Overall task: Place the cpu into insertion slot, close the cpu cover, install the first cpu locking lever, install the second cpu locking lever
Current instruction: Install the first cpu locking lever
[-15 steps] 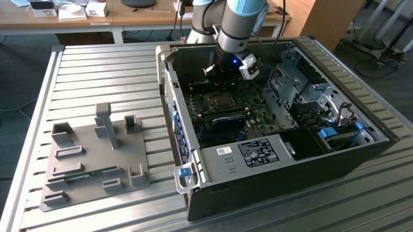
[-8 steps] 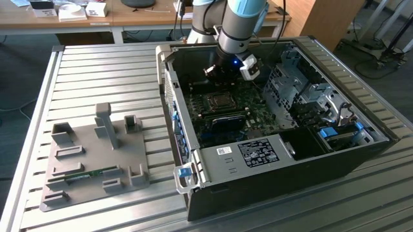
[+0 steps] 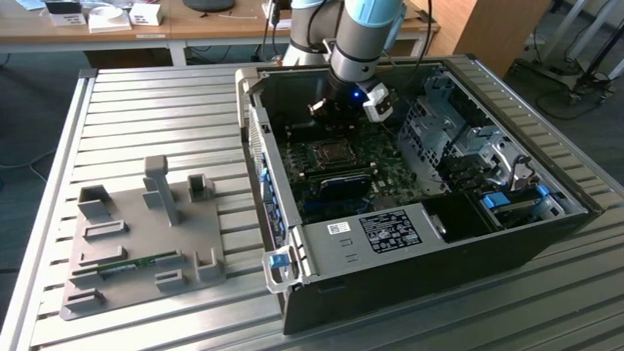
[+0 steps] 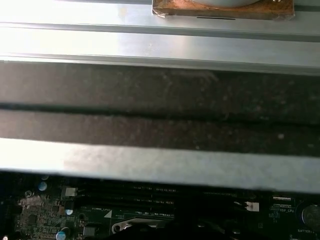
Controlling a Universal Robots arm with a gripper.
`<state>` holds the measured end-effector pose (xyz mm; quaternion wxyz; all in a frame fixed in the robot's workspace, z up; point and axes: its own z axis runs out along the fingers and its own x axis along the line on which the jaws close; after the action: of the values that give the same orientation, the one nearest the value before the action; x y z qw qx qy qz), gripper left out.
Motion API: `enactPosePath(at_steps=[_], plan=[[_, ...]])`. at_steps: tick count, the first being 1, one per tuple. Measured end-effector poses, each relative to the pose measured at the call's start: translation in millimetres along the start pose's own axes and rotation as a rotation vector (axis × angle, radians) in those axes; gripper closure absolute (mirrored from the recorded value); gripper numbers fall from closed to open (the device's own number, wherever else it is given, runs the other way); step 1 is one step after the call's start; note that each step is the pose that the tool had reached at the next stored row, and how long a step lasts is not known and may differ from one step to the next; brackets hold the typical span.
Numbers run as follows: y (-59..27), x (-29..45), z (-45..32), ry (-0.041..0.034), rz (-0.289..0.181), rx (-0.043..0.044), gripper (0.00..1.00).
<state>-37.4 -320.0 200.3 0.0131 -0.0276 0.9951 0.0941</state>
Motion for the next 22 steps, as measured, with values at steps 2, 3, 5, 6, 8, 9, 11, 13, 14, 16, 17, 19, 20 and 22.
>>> enactPosePath(at_steps=[2, 3, 5, 6, 8, 9, 11, 13, 14, 16, 17, 19, 20, 22], plan=[[0.4, -0.7, 0.2, 0.0001, 0.000, 0.0002, 0.89], [0.6, -1.2, 0.3, 0.0002, 0.000, 0.0003, 0.89], [0.9, -1.8, 0.4, 0.0001, 0.000, 0.0003, 0.89], [1.0, -2.1, 0.5, 0.0001, 0.000, 0.0002, 0.89], [1.3, -2.5, 0.7, 0.0001, 0.000, 0.0001, 0.89], [1.2, -2.7, 0.7, 0.0000, 0.000, 0.0001, 0.89], [1.2, -2.9, 0.8, 0.0002, 0.000, 0.0003, 0.89], [1.1, -3.6, 1.3, 0.0002, 0.000, 0.0002, 0.89], [1.0, -4.0, 1.5, 0.0001, 0.000, 0.0002, 0.89], [0.6, -4.3, 1.8, 0.0001, 0.000, 0.0002, 0.89], [0.5, -4.3, 1.9, 0.0001, 0.000, 0.0003, 0.89], [0.1, -4.4, 2.2, 0.0001, 0.000, 0.0002, 0.89], [-0.3, -4.4, 2.3, 0.0002, 0.000, 0.0003, 0.89], [-1.5, -4.3, 2.4, 0.0001, 0.000, 0.0001, 0.89]])
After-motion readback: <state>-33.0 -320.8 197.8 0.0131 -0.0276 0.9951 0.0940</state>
